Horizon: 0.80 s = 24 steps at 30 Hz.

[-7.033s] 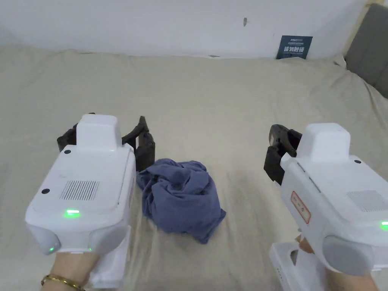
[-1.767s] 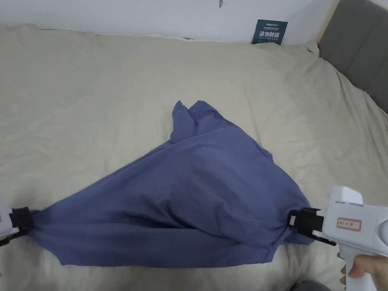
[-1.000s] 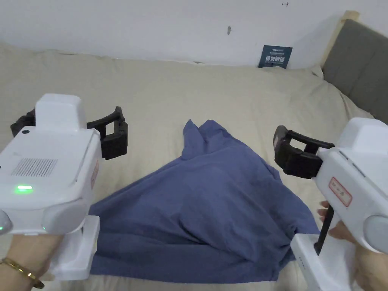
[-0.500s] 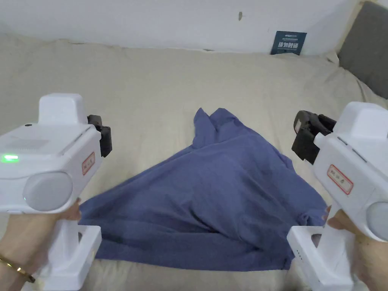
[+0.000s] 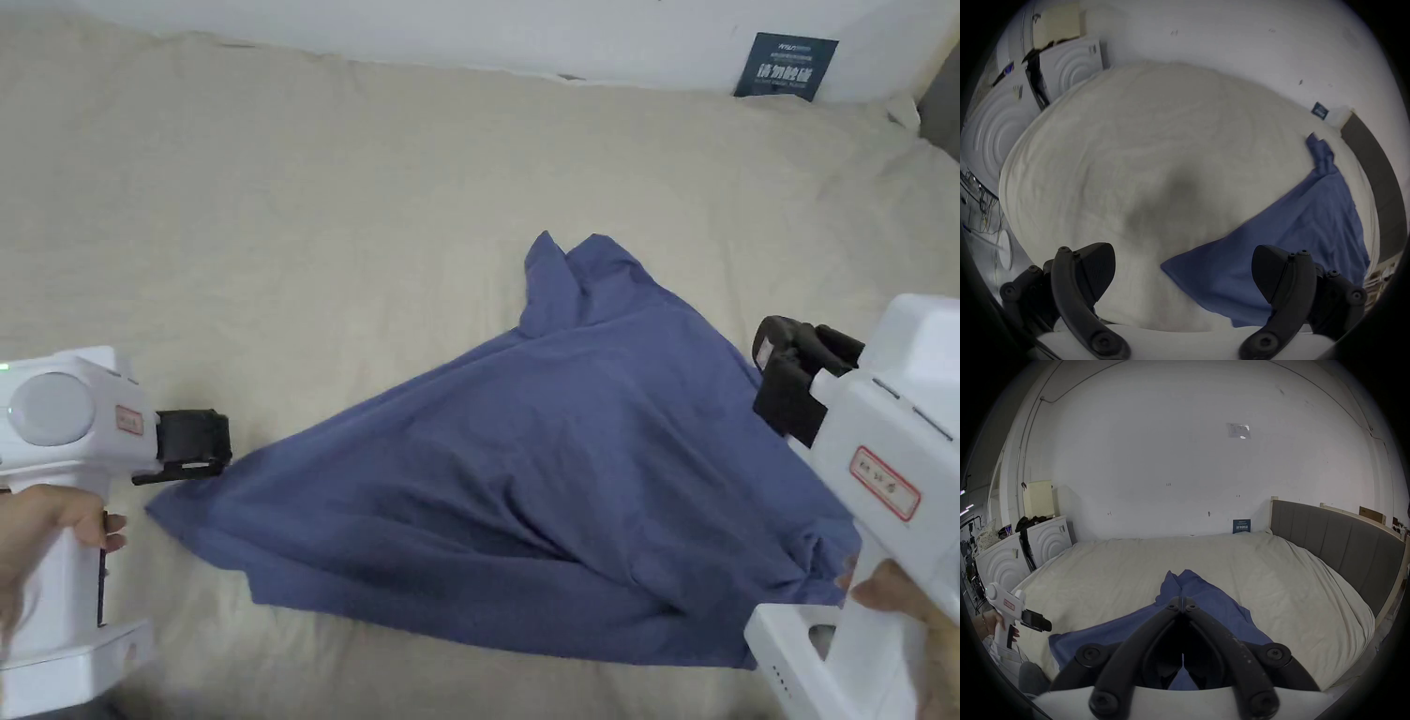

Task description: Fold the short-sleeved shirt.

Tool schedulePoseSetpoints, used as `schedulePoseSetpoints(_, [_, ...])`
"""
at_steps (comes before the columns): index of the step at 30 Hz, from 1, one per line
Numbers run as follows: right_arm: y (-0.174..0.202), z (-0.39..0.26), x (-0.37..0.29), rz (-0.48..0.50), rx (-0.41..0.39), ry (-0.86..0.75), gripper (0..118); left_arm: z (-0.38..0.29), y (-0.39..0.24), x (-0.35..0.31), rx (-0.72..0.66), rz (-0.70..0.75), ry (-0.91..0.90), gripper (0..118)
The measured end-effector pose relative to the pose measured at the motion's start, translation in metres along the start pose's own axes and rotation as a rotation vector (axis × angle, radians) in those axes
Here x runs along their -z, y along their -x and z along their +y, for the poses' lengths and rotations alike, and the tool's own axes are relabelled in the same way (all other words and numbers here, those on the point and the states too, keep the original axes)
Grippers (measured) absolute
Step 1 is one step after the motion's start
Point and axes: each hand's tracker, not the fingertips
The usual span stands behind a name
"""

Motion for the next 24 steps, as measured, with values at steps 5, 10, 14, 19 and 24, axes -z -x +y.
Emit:
schedulePoseSetpoints(5, [-0.006,-0.004,0.006,-0.018,0.007,0.028,1,-0.011,0.001,0.036,-0.005,0.039,0.087,82])
schedulePoseSetpoints(10, [-0.013,-0.009,0.013,-0.036,0.005,0.053,1,-0.009,-0.016,0.026,0.105,0.022,0.078,26])
schedulePoseSetpoints(14, [-0.02,-0.012,0.023,-0.042,0.034,0.076,1,-0.014,-0.028,0.026,0.122,-0.031,0.088,3])
schedulePoseSetpoints(19, [-0.03,0.003,0.031,-0.033,0.024,0.092,1,-0.007,-0.028,0.007,0.072,-0.011,0.043,3])
schedulePoseSetpoints(24, [-0.046,0.033,0.055,-0.01,0.005,0.13,1,0.001,-0.023,-0.044,0.036,-0.099,-0.128,3])
